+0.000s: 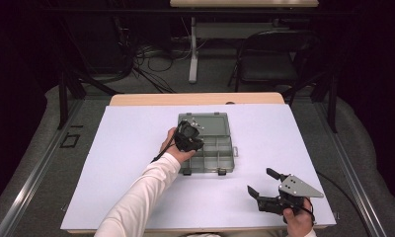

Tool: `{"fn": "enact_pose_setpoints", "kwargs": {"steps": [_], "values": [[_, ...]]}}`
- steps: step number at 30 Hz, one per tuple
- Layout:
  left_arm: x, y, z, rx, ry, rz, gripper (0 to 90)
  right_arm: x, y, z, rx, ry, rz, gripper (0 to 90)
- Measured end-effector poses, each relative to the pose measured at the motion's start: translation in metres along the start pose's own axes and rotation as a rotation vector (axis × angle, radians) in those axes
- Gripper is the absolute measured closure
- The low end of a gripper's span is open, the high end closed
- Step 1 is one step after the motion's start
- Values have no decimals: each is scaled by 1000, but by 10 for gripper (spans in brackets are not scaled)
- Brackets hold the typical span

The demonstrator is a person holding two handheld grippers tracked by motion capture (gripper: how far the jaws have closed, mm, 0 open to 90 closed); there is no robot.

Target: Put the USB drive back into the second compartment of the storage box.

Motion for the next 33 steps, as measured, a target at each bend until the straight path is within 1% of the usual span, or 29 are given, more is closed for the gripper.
{"fn": "enact_pose_setpoints", "kwargs": {"steps": [3, 5, 7, 10, 11, 12, 13, 14, 15, 16, 18, 19, 20, 23, 28, 30, 31, 33], "values": [[0, 0, -1, -3, -3, -1, 796, 0, 0, 0, -1, 1, 1, 124], [0, 0, -1, -13, -7, 3, 757, 0, 0, 0, -1, 1, 1, 124], [1, 0, -1, -1, -14, 1, 738, 0, 0, 1, -1, 4, -1, 124], [1, -1, -2, 1, -26, 8, 689, 1, 0, 1, 1, 3, -6, 127], [2, -2, -4, -4, -40, 20, 667, 1, 1, 1, 0, 3, -5, 127], [2, -2, -5, -21, -42, 26, 652, 1, 1, 1, 0, 3, -5, 127], [2, -2, -5, -21, -42, 26, 629, 1, 1, 1, 0, 3, -5, 127], [4, -2, -8, -40, -47, 28, 605, 1, 1, 1, 1, 4, -5, 127], [4, -2, -8, -40, -47, 28, 583, 1, 1, 1, 1, 4, -5, 127], [5, -3, -10, -57, -49, 32, 558, 1, 1, 1, 1, 4, -5, 127], [5, -4, -10, -59, -52, 40, 523, 1, 1, 1, 1, 4, -6, 127], [5, -6, -12, -69, -64, 52, 500, 1, 1, 1, 0, 4, -6, 128], [5, -7, -12, -79, -65, 53, 483, 1, 1, 1, 1, 2, -6, 128], [5, -10, -12, -80, -74, 62, 434, 1, 1, 1, 0, 3, -7, 128], [4, -15, -11, -86, -58, 73, 409, 2, 2, 2, 0, 7, -9, 128], [4, -17, -11, -82, -44, 79, 409, 2, 2, 2, -1, 8, -9, 128], [4, -18, -10, -77, -44, 75, 409, 2, 2, 2, 1, 10, -9, 128], [5, -20, -10, -87, -49, 70, 409, 2, 3, 2, 1, 11, -10, 128]]}}
Point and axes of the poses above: each handheld gripper's, and its own axes: y roughly forward along the jaws, x roughly out of its underside, z roughly to its right, the point moved 4 cm from there along y, roughly forward along the jaws, and after that the axes turned 8 degrees about x, right-handed, at the moved point
